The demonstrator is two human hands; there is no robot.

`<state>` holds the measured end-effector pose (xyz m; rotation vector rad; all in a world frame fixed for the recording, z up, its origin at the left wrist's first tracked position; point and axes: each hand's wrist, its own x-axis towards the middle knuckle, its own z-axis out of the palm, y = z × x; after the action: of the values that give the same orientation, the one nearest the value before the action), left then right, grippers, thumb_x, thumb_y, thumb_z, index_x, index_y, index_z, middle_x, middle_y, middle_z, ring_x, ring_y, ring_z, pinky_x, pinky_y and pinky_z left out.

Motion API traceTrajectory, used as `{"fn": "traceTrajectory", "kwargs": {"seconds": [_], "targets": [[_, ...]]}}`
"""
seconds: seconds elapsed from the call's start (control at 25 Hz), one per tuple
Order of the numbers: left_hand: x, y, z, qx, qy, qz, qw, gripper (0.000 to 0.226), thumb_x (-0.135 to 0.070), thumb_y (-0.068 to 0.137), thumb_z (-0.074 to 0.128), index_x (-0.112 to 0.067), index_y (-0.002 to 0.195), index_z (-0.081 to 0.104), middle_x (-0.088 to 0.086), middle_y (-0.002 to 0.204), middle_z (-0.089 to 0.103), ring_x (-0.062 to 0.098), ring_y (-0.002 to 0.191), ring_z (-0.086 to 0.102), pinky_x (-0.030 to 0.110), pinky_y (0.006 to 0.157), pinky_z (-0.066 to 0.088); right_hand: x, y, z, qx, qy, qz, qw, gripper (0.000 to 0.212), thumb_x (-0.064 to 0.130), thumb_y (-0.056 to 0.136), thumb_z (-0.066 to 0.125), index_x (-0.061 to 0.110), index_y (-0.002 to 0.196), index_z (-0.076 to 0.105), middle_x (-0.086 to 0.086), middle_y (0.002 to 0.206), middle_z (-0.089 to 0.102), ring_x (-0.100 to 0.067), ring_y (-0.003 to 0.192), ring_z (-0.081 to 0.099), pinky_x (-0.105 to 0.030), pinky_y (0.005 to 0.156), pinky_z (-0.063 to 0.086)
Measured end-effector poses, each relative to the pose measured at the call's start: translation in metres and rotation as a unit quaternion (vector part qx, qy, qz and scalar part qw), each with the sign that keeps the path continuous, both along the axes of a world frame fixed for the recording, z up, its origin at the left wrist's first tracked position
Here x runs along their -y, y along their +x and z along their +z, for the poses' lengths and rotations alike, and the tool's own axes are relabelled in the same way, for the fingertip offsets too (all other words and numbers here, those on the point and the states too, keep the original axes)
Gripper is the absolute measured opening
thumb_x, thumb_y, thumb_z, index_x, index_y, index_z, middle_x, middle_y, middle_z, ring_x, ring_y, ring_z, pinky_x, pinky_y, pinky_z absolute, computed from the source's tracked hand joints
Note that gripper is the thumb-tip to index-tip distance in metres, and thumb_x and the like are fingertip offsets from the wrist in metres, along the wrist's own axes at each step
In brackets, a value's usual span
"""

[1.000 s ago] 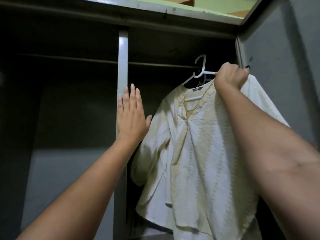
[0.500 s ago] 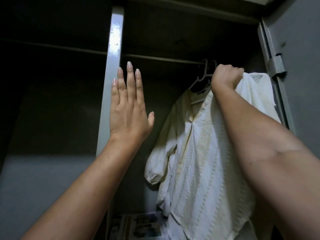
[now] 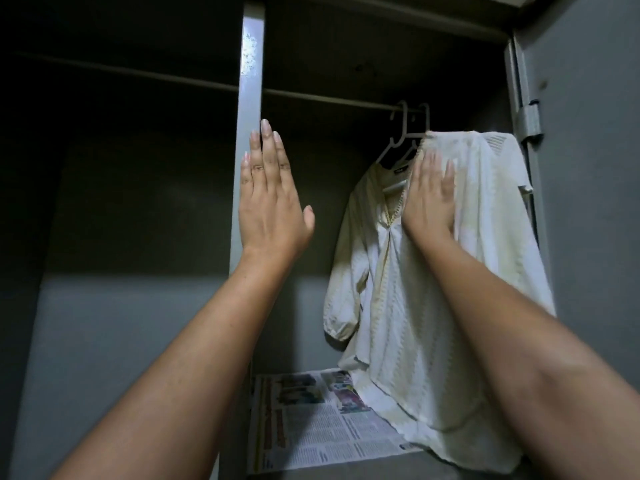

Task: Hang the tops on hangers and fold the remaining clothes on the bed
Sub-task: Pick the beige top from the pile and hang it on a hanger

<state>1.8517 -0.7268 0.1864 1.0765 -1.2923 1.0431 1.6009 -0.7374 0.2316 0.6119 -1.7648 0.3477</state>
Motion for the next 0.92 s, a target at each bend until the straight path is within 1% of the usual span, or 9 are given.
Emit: {"fn": "traceTrajectory", "kwargs": {"seconds": [0.16,0.24,0.32,0.4,0.48,0.6,0.68,0.8,0.92], "targets": [[-0.013,0.027,-0.043,0.033,0.078,-0.037,0.996,0.103,-0.054,0.088,0.049,0.002,0.148,-0.013,0.020,0.157,-0.014,0.029,0.147,-0.012,0.040,0.121,0.002,-0.010,0.014,-0.137,0.183,0.223,0.060,0.956,0.060,0.040,0.101,0.024,0.008,0.151,0.019,-0.013,0.159,0.015,-0.038,0.145,0.009,-0.056,0.114,-0.005],[-0.021,0.047,-0.071,0.058,0.130,-0.083,0.986,0.100,-0.058,0.090,0.042,-0.001,0.149,-0.014,0.017,0.158,-0.016,0.026,0.146,-0.015,0.039,0.121,-0.001,-0.030,0.028,-0.187,0.340,0.333,0.116,0.872,0.056,0.050,0.100,0.031,0.014,0.141,0.042,-0.009,0.149,0.038,-0.032,0.141,0.027,-0.056,0.113,-0.003],[-0.033,0.068,-0.102,0.101,0.179,-0.131,0.970,0.095,-0.061,0.092,0.035,-0.004,0.150,-0.014,0.012,0.158,-0.017,0.022,0.146,-0.016,0.036,0.120,-0.005,-0.057,0.046,-0.214,0.445,0.360,0.186,0.799,0.061,0.056,0.098,0.033,0.011,0.136,0.048,-0.010,0.143,0.045,-0.029,0.134,0.038,-0.049,0.114,0.011],[-0.050,0.089,-0.136,0.118,0.249,-0.209,0.938,0.090,-0.061,0.093,0.034,-0.010,0.151,-0.011,0.005,0.159,-0.017,0.017,0.146,-0.016,0.033,0.118,-0.007,-0.093,0.069,-0.227,0.484,0.311,0.276,0.770,0.072,0.058,0.098,0.030,0.003,0.143,0.037,-0.015,0.150,0.037,-0.030,0.136,0.036,-0.039,0.111,0.023],[-0.070,0.102,-0.169,0.066,0.325,-0.326,0.886,0.086,-0.060,0.093,0.036,-0.015,0.153,-0.008,-0.002,0.159,-0.015,0.013,0.146,-0.013,0.033,0.117,-0.003,-0.132,0.093,-0.240,0.527,0.232,0.373,0.727,0.077,0.059,0.097,0.028,0.002,0.149,0.024,-0.014,0.156,0.025,-0.028,0.142,0.027,-0.034,0.112,0.022],[-0.115,0.114,-0.209,-0.098,0.435,-0.485,0.752,0.079,-0.052,0.096,0.040,-0.016,0.153,-0.002,-0.003,0.160,-0.007,0.011,0.146,-0.007,0.033,0.118,0.000,-0.195,0.127,-0.275,0.626,0.116,0.500,0.587,0.077,0.061,0.096,0.029,0.010,0.153,0.015,-0.002,0.159,0.014,-0.020,0.147,0.013,-0.034,0.117,0.011],[-0.143,0.120,-0.232,-0.169,0.479,-0.516,0.690,0.075,-0.050,0.097,0.039,-0.015,0.153,0.003,-0.001,0.161,0.000,0.013,0.147,-0.002,0.034,0.119,0.003,-0.229,0.147,-0.305,0.673,0.065,0.515,0.526,0.077,0.062,0.095,0.027,0.016,0.154,0.006,0.003,0.160,0.003,-0.016,0.147,0.004,-0.037,0.118,0.006],[-0.174,0.129,-0.255,-0.201,0.518,-0.527,0.643,0.074,-0.053,0.097,0.037,-0.016,0.154,0.007,0.001,0.161,0.006,0.016,0.148,0.003,0.039,0.120,0.006,-0.269,0.160,-0.330,0.706,0.041,0.484,0.515,0.082,0.066,0.093,0.027,0.018,0.154,-0.001,0.003,0.161,-0.005,-0.017,0.148,0.000,-0.041,0.119,0.006],[-0.202,0.123,-0.261,-0.217,0.523,-0.555,0.610,0.073,-0.052,0.097,0.039,-0.014,0.153,0.012,0.001,0.160,0.011,0.016,0.148,0.007,0.037,0.120,0.007,-0.318,0.163,-0.330,0.695,0.009,0.474,0.540,0.080,0.064,0.094,0.027,0.017,0.154,0.001,0.003,0.161,-0.002,-0.016,0.147,0.000,-0.039,0.118,0.005]]}}
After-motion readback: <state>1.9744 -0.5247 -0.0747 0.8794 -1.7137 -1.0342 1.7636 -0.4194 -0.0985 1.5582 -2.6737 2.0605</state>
